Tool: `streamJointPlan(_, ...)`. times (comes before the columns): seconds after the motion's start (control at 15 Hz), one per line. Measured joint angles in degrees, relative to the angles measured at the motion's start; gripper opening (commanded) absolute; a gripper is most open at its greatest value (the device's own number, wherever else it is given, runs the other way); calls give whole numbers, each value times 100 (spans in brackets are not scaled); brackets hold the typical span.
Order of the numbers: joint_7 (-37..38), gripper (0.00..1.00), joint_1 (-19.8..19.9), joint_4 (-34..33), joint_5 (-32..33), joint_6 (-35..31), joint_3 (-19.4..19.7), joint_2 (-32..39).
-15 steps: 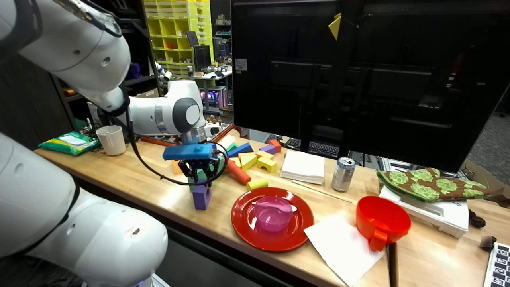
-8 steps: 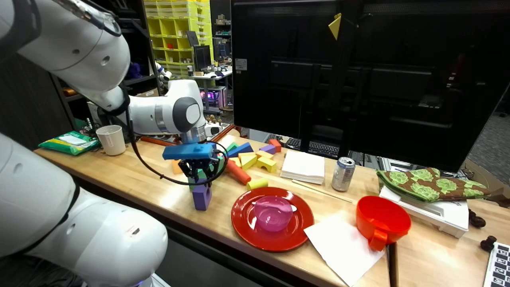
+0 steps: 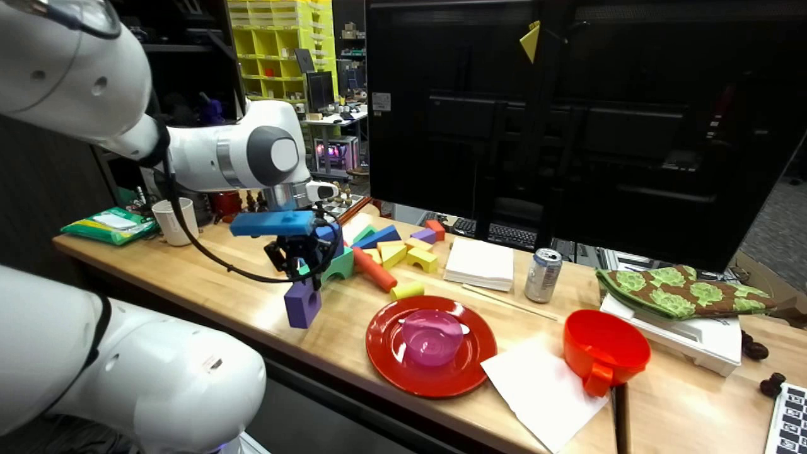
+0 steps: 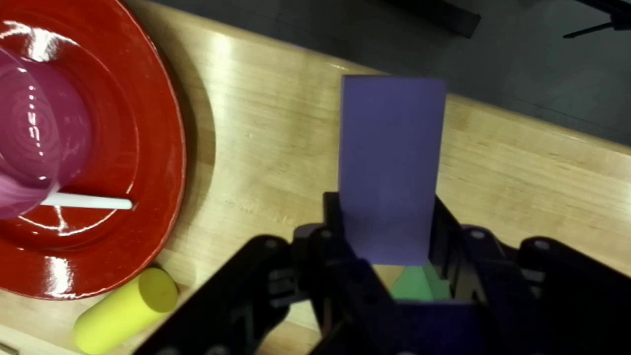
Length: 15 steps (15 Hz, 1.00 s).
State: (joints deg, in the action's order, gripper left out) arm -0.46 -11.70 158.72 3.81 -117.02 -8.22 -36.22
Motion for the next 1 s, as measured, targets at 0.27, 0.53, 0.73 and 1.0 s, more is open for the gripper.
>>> streamJointPlan(0.27,314,16,-245,2,-336,810,-248,-903)
streamJointPlan(0.53,673,16,-487,6,-631,1282,-537,-1600)
streamJointPlan(0.73,926,16,-522,8,-759,1370,-696,-1863)
streamJointPlan(1.0,1074,16,-520,8,-832,1373,-747,-1994)
